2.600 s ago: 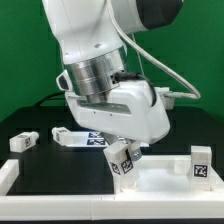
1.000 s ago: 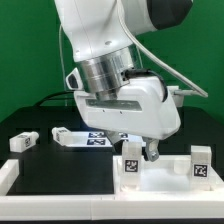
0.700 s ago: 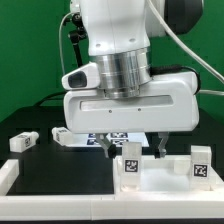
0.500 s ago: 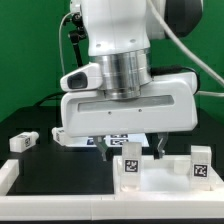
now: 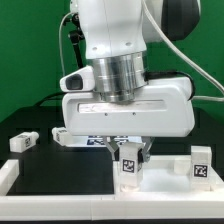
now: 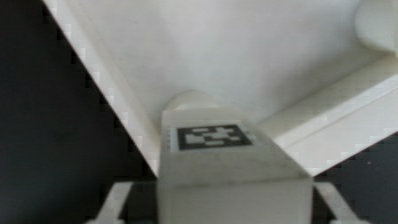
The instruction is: Assemble square table
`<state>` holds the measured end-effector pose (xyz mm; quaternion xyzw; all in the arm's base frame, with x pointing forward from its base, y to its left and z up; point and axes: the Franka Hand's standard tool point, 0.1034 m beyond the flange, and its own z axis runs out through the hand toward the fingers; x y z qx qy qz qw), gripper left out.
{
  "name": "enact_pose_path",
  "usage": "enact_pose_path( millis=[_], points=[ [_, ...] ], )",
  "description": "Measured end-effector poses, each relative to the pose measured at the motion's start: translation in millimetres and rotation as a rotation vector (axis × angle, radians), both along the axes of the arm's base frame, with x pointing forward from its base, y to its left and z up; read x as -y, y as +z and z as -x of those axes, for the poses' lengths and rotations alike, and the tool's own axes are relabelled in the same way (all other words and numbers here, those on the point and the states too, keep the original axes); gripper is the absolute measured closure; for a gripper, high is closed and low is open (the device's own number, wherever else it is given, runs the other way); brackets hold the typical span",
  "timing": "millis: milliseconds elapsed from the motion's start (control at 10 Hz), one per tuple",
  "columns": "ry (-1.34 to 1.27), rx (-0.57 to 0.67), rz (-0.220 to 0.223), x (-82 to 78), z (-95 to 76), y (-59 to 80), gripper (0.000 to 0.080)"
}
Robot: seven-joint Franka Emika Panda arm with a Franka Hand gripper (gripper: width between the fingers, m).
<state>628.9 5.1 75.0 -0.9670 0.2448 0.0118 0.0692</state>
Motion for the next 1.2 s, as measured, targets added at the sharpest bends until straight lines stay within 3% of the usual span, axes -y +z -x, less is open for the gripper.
enact_pose_path(
  millis=[200,400,500,800,900,1000,1100,1200],
  points=[
    [-0.347,-0.037,-0.021,1.1,0.0,0.3,0.0505],
    [-0.768,-0.075,-0.092,3.1,1.4,-2.0,0.0505],
    [-0.859,-0.092,-0.127,5.4,1.4,-2.4,0.0505],
    [-0.902,-0.103,-0.129,0.6,2.3,-2.8,0.0505],
    [-0.838,-0.092,-0.118,0.0,2.7,-3.8,0.0429],
    [-0.587,-0.056,-0.060,-3.5,2.6,-3.1,0.0240],
    [-0.387,-0.032,-0.013,-10.1,-0.9,-0.2,0.0240],
    [-0.418,-0.034,-0.037,-10.5,-0.5,-1.2,0.0170]
  ],
)
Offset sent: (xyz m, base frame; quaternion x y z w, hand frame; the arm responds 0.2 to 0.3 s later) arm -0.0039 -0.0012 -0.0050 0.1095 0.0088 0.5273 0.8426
